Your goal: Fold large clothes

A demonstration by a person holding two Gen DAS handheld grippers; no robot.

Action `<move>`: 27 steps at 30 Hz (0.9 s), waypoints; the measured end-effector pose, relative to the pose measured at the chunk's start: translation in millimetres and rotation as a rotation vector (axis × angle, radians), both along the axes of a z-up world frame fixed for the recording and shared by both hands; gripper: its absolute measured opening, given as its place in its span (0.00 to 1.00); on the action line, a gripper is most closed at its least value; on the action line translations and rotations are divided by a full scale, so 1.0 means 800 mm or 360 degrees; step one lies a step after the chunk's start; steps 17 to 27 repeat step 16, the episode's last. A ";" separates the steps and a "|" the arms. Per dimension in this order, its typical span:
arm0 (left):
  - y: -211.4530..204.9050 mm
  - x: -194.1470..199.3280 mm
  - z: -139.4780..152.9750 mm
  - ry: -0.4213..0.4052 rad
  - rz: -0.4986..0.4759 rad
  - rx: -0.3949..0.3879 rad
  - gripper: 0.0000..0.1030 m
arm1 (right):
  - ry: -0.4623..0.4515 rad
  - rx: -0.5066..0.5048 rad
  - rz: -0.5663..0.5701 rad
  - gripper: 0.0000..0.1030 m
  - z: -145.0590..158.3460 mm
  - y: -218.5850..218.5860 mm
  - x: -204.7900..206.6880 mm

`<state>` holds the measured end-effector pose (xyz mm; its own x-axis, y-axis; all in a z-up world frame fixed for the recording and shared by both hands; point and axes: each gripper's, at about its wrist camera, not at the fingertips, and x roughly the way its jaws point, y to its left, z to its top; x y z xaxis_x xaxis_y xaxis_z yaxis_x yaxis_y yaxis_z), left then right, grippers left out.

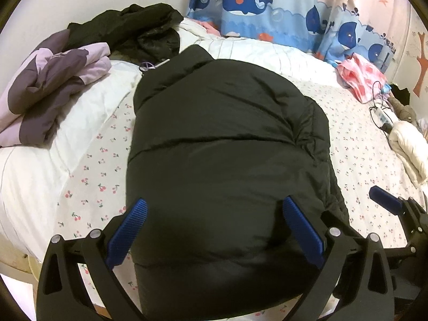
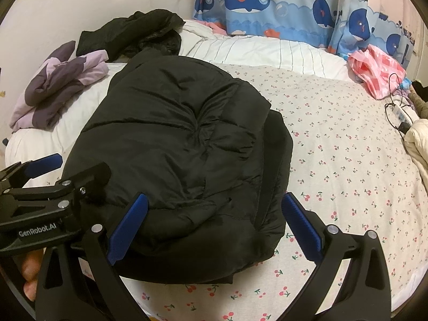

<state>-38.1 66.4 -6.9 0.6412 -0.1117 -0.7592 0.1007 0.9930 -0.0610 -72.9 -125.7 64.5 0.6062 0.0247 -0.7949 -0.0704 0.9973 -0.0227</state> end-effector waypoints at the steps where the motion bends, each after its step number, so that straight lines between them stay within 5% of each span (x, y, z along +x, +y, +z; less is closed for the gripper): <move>1: 0.003 -0.002 0.002 -0.0019 -0.0011 -0.0042 0.94 | -0.0005 -0.0004 0.0001 0.94 0.001 0.000 -0.001; 27: 0.006 0.005 0.005 -0.0016 0.0035 -0.0044 0.94 | -0.0065 -0.0002 -0.0025 0.94 0.023 -0.014 -0.005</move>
